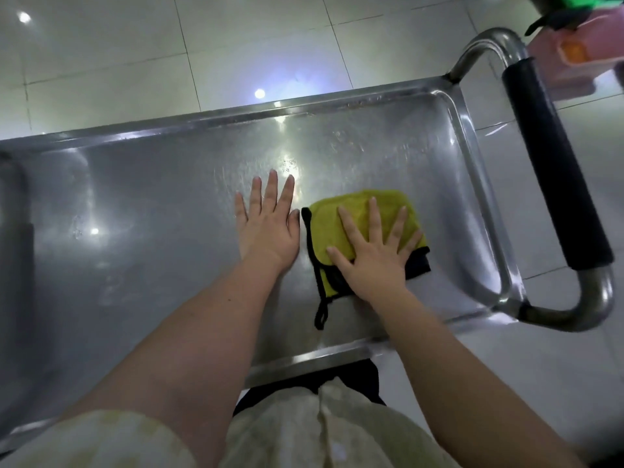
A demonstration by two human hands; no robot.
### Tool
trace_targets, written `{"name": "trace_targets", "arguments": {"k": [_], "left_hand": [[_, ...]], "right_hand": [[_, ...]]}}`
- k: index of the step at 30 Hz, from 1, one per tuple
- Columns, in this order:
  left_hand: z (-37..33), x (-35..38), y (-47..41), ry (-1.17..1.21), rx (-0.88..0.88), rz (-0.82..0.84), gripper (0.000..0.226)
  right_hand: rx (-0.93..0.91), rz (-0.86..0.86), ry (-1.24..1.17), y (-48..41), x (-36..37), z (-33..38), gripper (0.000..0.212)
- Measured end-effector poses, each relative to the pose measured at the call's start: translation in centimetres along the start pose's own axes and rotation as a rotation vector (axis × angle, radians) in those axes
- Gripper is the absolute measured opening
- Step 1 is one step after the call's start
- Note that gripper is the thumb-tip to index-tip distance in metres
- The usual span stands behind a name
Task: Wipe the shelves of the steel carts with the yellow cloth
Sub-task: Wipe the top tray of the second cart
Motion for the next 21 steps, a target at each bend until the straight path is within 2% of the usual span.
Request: {"name": "trace_targets", "arguments": {"k": [5, 10, 14, 21], "left_hand": [[0.1, 0.0, -0.1, 0.001, 0.01, 0.01, 0.058], [0.0, 0.1, 0.2, -0.029, 0.019, 0.013, 0.058], [0.0, 0.0, 0.3, -0.024, 0.025, 0.005, 0.058], [-0.1, 0.0, 0.2, -0.022, 0.01, -0.002, 0.057]], "right_hand": [[0.063, 0.025, 0.032, 9.7, 3.1, -3.7, 0.07], [0.07, 0.012, 0.053, 10.7, 3.2, -3.8, 0.071], [0.055, -0.018, 0.04, 6.4, 1.9, -3.4, 0.071], [0.051, -0.045, 0.062, -10.1, -3.4, -1.5, 0.073]]}}
Point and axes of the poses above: each hand's wrist, its own y-axis away from the middle knuckle, its own x-axis out of the palm, z = x × y, the point moved 6 cm from there along -y, towards the middle knuckle, and after that the axes turned 6 degrees about x, right-handed, at the moved point
